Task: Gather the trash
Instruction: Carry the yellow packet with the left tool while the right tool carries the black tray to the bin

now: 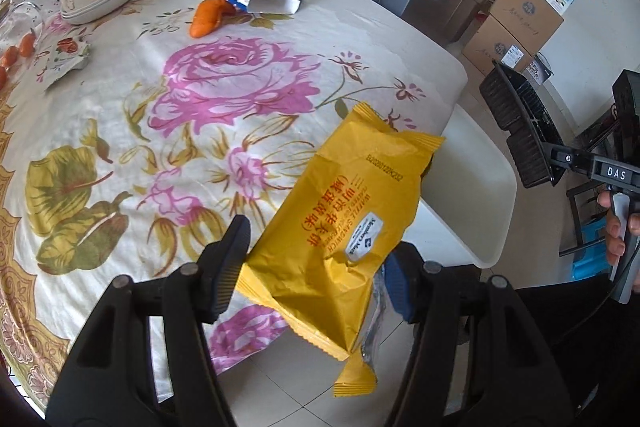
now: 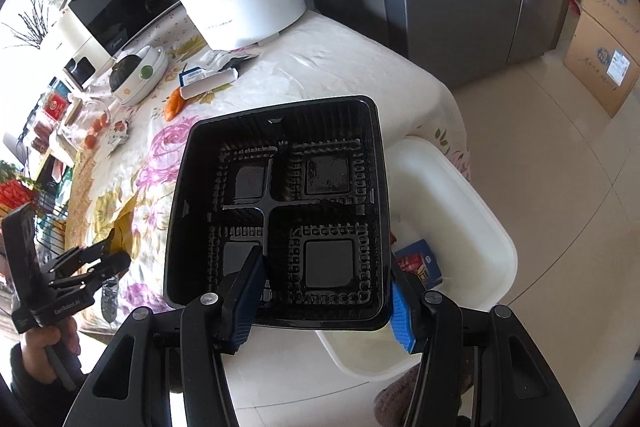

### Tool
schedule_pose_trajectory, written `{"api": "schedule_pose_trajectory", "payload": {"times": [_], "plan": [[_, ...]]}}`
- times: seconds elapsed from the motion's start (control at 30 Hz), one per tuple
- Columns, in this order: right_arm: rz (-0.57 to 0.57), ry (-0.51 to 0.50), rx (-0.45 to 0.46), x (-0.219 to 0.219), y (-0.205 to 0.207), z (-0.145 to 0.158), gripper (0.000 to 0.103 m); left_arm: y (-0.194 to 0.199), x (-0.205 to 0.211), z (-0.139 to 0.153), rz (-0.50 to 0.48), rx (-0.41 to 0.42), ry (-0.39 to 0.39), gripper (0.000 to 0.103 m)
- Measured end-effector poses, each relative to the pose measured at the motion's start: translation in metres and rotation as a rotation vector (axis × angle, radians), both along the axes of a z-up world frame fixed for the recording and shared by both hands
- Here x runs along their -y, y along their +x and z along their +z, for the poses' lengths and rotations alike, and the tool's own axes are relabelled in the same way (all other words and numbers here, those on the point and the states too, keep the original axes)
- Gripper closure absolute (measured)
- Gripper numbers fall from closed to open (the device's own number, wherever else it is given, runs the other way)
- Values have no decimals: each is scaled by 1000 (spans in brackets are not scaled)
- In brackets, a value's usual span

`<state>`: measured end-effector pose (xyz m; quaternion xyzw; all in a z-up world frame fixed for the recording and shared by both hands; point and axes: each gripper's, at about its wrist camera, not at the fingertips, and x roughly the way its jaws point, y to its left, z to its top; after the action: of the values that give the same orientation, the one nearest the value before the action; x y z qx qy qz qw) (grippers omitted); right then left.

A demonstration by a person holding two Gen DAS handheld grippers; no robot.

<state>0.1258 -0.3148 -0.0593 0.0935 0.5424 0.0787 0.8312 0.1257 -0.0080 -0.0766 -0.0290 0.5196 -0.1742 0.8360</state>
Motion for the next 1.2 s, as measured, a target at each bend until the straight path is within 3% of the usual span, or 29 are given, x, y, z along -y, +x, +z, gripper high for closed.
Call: {"api": "schedule_pose_trajectory", "payload": {"times": [0.33,0.7,1.0,1.2], "plan": [[-102,-44,-50,63,-16,-25,47,2,58,-3,-105,0,-27,40],[-172,-39,-64,108,-31,-34,47,16,157,-18,-264,3,-71,39],[-198,-50,-69,130,-37,-36,46,38,185,-33,-282,29,-88,39],[-237,-51,-103,135,-34,-42,46,42,183,-27,-271,35,-62,17]]}}
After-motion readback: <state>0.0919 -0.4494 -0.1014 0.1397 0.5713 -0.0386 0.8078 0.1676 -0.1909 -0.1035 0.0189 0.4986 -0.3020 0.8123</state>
